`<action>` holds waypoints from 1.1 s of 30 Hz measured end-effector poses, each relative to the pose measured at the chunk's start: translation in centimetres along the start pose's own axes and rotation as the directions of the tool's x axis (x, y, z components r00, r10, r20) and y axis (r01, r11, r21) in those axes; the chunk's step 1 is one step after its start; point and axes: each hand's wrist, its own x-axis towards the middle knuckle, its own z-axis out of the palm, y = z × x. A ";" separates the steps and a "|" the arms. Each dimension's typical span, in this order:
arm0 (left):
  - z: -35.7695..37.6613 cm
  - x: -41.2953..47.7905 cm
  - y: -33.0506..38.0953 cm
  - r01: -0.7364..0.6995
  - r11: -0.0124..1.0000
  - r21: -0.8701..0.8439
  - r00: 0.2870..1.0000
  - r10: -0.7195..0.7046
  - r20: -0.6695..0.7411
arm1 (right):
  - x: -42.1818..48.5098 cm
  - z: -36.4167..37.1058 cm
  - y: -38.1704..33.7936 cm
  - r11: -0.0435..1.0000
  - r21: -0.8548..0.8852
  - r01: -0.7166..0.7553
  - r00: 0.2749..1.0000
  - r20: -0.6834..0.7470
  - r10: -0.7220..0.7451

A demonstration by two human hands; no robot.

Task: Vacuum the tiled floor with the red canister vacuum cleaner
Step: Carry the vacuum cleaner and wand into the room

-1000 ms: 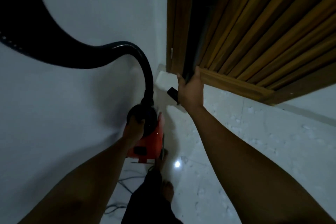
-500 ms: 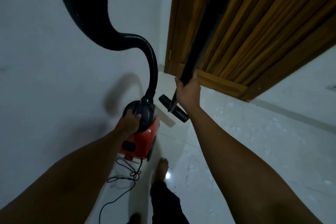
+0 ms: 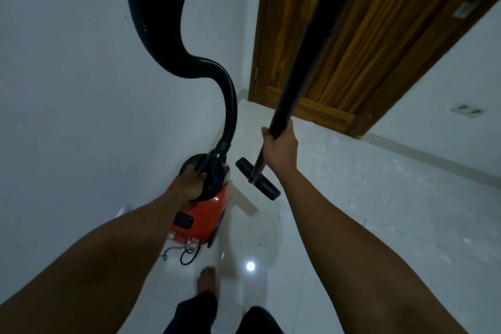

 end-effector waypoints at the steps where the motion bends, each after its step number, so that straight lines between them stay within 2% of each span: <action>1: 0.4 -2.0 -0.6 -0.002 1.000 -0.015 1.000 0.002 -0.001 | -1.5 -0.7 0.4 1.000 0.001 -0.006 1.000 0.008 0.006; 3: 1.5 -5.8 -2.6 -0.013 0.999 -0.048 1.000 0.012 -0.008 | -5.0 -2.3 1.7 1.000 -0.002 -0.009 1.000 0.029 0.009; 6: 2.4 -10.1 -7.2 -0.057 0.998 0.026 0.997 0.059 -0.042 | -9.6 -4.5 3.4 1.000 0.007 0.001 0.998 0.067 -0.001; 8: 3.6 -13.2 -11.0 -0.021 0.999 0.038 1.000 0.021 -0.008 | -13.5 -6.0 4.9 1.000 0.012 -0.004 0.998 0.062 0.004; 15: 6.1 -27.5 -17.9 0.075 0.997 0.020 0.997 -0.074 -0.018 | -25.7 -7.6 8.3 1.000 -0.013 -0.018 0.993 0.118 0.019; 25: 8.4 -47.1 -34.6 0.205 0.979 0.014 0.979 -0.205 -0.023 | -47.3 -6.5 14.5 0.998 -0.020 -0.055 0.986 0.156 0.058; 30: 8.4 -55.3 -41.4 0.237 0.967 0.093 0.971 -0.237 -0.019 | -56.8 -6.6 17.2 0.998 -0.004 -0.070 0.978 0.195 0.069; 33: 8.9 -57.7 -42.8 0.198 0.974 0.106 0.979 -0.201 0.018 | -59.2 -6.9 18.7 0.996 -0.016 -0.088 0.976 0.198 0.090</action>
